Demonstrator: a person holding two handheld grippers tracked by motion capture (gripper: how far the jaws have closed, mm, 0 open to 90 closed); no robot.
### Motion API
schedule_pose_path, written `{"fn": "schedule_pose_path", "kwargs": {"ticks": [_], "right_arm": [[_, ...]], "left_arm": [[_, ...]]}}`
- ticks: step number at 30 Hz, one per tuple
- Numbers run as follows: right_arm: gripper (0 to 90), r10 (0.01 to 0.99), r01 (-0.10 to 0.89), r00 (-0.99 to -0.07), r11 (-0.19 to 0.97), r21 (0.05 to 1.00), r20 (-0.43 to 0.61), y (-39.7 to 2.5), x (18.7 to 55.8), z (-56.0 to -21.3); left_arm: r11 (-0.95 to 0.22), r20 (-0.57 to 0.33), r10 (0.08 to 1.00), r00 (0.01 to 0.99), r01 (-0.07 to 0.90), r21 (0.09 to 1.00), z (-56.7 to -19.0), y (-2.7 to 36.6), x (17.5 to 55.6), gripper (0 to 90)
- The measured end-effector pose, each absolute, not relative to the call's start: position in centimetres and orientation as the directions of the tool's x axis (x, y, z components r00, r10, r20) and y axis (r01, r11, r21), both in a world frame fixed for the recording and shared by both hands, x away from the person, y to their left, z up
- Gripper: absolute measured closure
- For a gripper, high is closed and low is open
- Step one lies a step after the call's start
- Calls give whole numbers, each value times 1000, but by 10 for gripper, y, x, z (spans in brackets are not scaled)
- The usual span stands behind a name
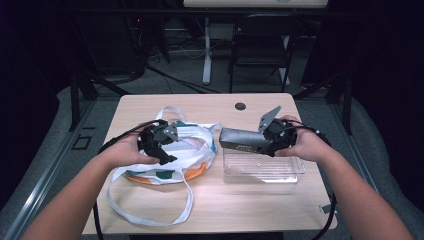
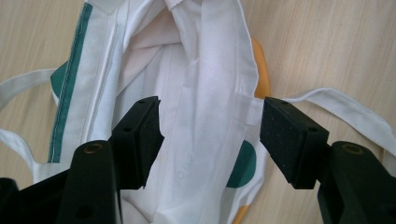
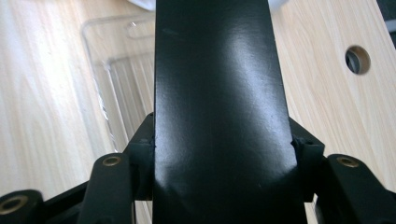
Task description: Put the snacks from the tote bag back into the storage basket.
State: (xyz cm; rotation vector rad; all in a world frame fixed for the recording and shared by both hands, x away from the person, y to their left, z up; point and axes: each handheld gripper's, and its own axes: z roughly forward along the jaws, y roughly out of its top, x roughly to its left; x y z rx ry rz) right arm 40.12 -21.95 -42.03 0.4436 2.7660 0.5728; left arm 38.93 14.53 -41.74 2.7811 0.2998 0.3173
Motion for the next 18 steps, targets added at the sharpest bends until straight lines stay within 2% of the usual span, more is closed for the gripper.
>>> {"fn": "schedule_pose_path", "kwargs": {"ticks": [18], "right_arm": [[425, 382, 280, -898, 879, 387, -219, -234, 410, -438]], "left_arm": [[-919, 172, 273, 946, 203, 339, -425, 157, 391, 381]]}}
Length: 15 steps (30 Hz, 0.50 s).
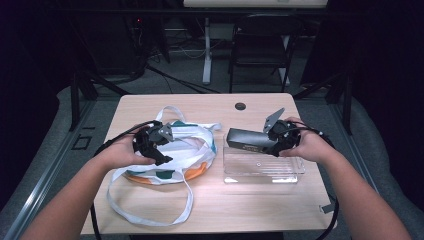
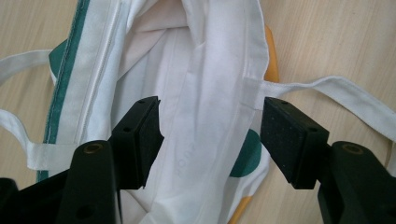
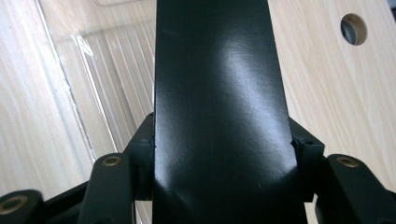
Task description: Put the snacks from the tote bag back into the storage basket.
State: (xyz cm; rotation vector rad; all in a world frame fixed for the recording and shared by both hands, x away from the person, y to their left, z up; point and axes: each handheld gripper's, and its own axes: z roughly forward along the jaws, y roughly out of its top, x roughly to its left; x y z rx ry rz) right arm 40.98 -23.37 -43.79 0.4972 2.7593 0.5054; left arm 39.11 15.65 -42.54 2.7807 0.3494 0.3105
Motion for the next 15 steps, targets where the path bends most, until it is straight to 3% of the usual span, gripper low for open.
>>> {"fn": "schedule_pose_path", "kwargs": {"ticks": [15], "right_arm": [[426, 390, 310, -899, 889, 338, -200, -232, 423, -473]], "left_arm": [[-920, 169, 274, 947, 206, 335, -430, 155, 391, 379]]}}
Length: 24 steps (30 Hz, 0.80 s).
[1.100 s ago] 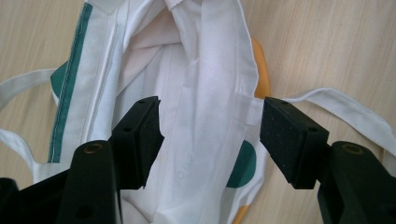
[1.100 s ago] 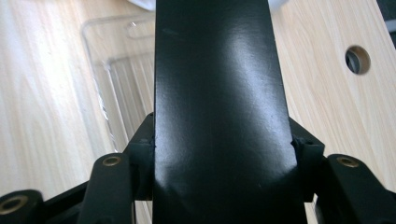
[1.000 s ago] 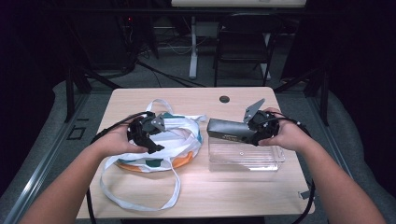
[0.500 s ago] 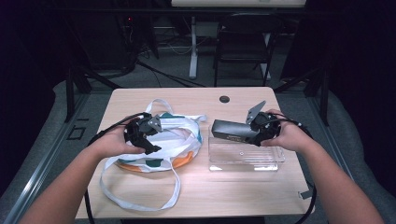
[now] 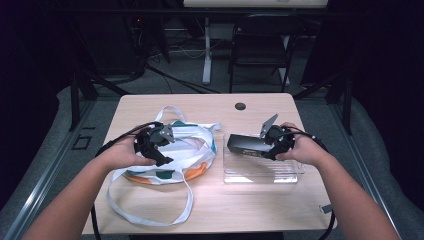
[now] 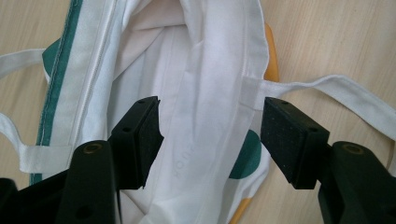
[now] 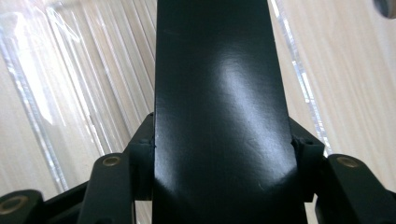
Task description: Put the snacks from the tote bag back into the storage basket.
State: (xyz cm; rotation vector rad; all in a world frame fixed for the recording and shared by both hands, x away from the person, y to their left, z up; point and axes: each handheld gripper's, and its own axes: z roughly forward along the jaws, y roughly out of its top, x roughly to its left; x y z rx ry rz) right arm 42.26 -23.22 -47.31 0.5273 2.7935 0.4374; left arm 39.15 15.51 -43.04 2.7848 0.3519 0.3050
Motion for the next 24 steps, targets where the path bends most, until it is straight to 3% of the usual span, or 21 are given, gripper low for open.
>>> {"fn": "schedule_pose_path", "kwargs": {"ticks": [24], "right_arm": [[416, 390, 345, -916, 886, 311, -96, -230, 442, -503]], "left_arm": [[-922, 155, 267, 951, 205, 328, -436, 154, 392, 378]]}}
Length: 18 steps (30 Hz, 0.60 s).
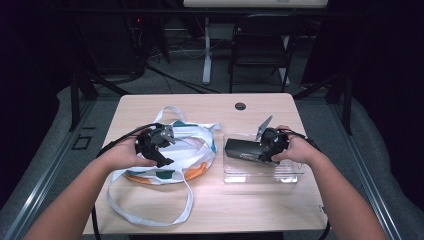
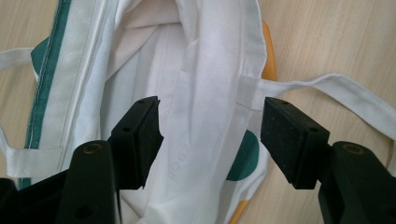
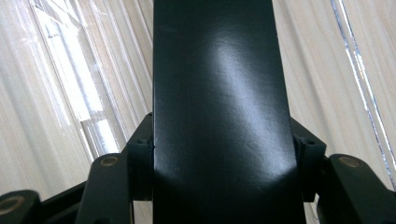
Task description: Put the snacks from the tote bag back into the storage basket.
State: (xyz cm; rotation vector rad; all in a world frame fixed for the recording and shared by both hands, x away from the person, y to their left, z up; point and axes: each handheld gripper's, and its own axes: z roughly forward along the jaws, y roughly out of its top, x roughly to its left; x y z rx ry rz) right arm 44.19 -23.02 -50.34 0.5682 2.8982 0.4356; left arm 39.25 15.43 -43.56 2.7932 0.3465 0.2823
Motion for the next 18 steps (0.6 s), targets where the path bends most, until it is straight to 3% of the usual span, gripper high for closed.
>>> {"fn": "schedule_pose_path", "kwargs": {"ticks": [18], "right_arm": [[364, 411, 384, -907, 897, 219, -91, -233, 449, -526]], "left_arm": [[-923, 148, 262, 954, 202, 327, -436, 148, 392, 378]]}}
